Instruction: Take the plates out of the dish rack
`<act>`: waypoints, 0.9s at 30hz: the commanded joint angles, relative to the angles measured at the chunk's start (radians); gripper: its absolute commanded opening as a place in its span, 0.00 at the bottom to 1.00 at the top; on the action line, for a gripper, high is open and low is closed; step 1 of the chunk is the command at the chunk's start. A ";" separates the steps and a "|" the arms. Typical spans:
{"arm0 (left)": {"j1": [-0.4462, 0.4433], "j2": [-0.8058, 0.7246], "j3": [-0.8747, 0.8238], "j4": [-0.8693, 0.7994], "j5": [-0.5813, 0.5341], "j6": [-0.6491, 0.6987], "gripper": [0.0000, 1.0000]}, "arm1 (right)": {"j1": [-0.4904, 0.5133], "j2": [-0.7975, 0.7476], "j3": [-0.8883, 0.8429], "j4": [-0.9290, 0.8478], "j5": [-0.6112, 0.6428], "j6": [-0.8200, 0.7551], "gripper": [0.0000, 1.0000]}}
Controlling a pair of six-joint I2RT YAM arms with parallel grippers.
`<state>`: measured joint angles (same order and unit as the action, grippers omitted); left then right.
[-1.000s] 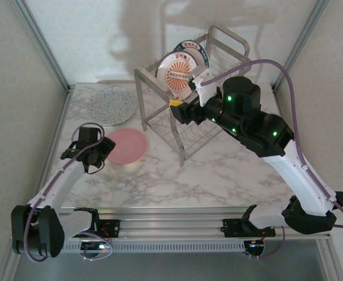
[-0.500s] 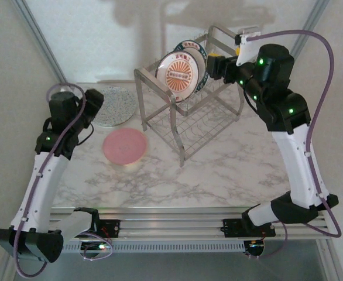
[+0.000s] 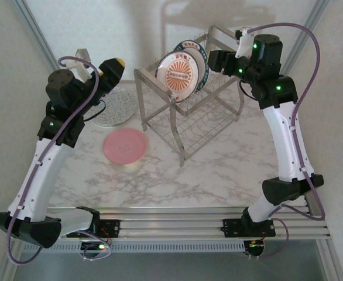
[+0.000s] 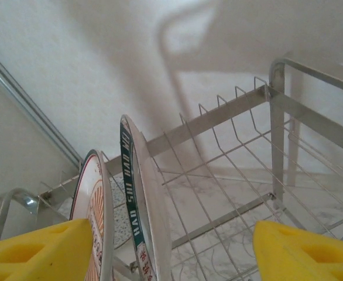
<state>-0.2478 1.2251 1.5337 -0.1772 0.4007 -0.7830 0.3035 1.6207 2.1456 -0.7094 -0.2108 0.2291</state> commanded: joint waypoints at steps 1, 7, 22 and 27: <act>-0.033 0.010 0.084 0.060 0.034 0.076 0.68 | 0.000 0.024 0.064 -0.048 -0.065 -0.018 0.69; -0.077 0.046 0.164 0.025 0.019 0.125 0.69 | 0.000 0.048 0.084 -0.087 -0.054 -0.055 0.61; -0.159 0.096 0.268 -0.042 -0.027 0.199 0.69 | 0.000 0.177 0.191 -0.136 -0.094 -0.116 0.48; -0.192 0.102 0.289 -0.071 -0.073 0.236 0.69 | 0.000 0.219 0.227 -0.147 -0.130 -0.111 0.43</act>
<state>-0.4225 1.3239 1.7859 -0.2287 0.3649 -0.5961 0.3035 1.8256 2.3287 -0.8375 -0.3019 0.1257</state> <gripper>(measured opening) 0.691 0.431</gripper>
